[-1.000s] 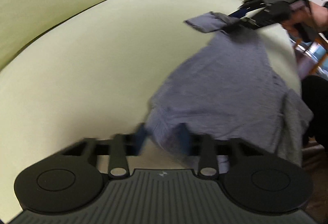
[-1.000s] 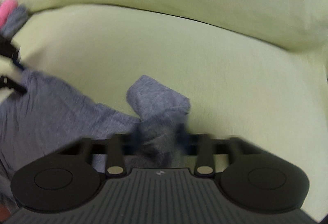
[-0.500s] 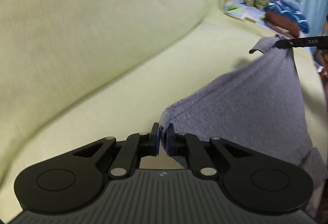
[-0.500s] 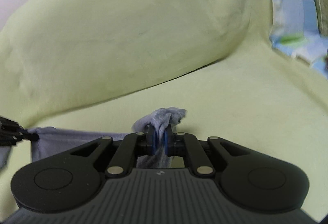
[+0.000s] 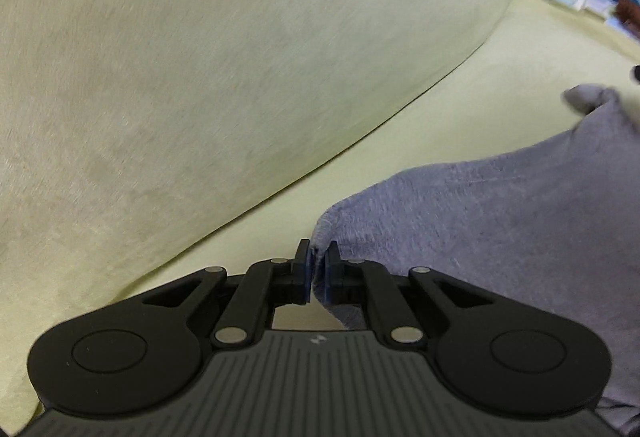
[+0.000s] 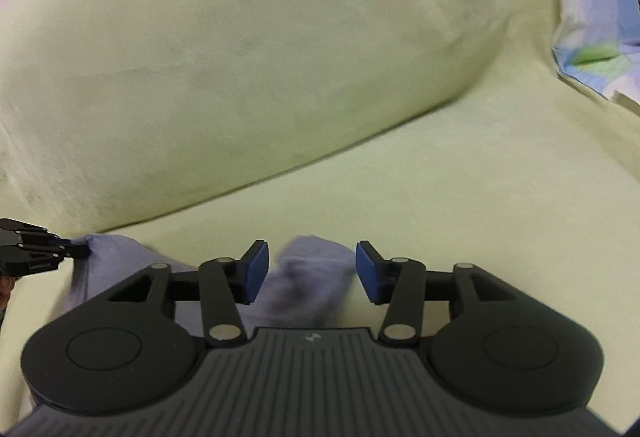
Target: Fold clothes
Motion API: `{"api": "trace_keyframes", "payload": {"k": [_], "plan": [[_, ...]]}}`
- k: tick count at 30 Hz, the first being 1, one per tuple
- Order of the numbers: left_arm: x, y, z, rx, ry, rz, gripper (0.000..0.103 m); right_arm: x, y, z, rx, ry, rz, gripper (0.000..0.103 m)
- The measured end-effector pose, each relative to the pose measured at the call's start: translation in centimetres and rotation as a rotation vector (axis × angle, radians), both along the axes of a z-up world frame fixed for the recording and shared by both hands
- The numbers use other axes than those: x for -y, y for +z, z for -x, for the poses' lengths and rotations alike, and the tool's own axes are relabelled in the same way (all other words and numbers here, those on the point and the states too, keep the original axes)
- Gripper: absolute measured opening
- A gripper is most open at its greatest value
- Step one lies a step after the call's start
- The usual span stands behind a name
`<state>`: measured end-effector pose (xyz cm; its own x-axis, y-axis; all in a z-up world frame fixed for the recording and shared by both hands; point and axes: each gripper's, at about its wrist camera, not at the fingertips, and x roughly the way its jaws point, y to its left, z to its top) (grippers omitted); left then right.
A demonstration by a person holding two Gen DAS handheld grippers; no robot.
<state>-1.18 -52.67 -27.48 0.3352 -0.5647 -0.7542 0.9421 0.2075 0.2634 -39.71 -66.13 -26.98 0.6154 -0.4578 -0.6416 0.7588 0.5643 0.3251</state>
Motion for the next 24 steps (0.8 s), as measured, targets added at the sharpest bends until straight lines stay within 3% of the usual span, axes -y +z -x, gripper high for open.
{"api": "trace_keyframes", "payload": {"k": [6,12,16,17,18,19,24], "plan": [[-2.2,-0.4,-1.9,0.044,0.094,-0.022,0.004,1.0,-0.8,-0.4,-0.044,0.034,0.008,0.046],[-5.6,-1.4,-4.0,0.049,0.180,-0.068,0.004,0.7,-1.3,-4.5,-0.127,0.224,0.051,0.046],[-6.9,-2.1,-4.1,0.033,0.185,-0.078,0.004,0.4,-1.9,-6.8,-0.171,0.287,0.039,0.045],[-7.1,-2.3,-4.0,0.036,0.184,-0.078,0.004,0.3,-2.0,-7.1,-0.182,0.290,0.029,0.043],[-7.2,-2.4,-4.0,0.035,0.187,-0.076,0.004,0.3,-2.1,-7.3,-0.196,0.289,0.017,0.029],[-7.2,-2.4,-4.1,0.035,0.190,-0.075,0.004,0.4,-2.3,-7.3,-0.206,0.282,0.006,0.000],[-6.5,-2.5,-4.0,0.026,0.197,-0.062,0.004,-0.5,-0.6,-4.1,-0.173,0.164,-0.030,0.001]]}}
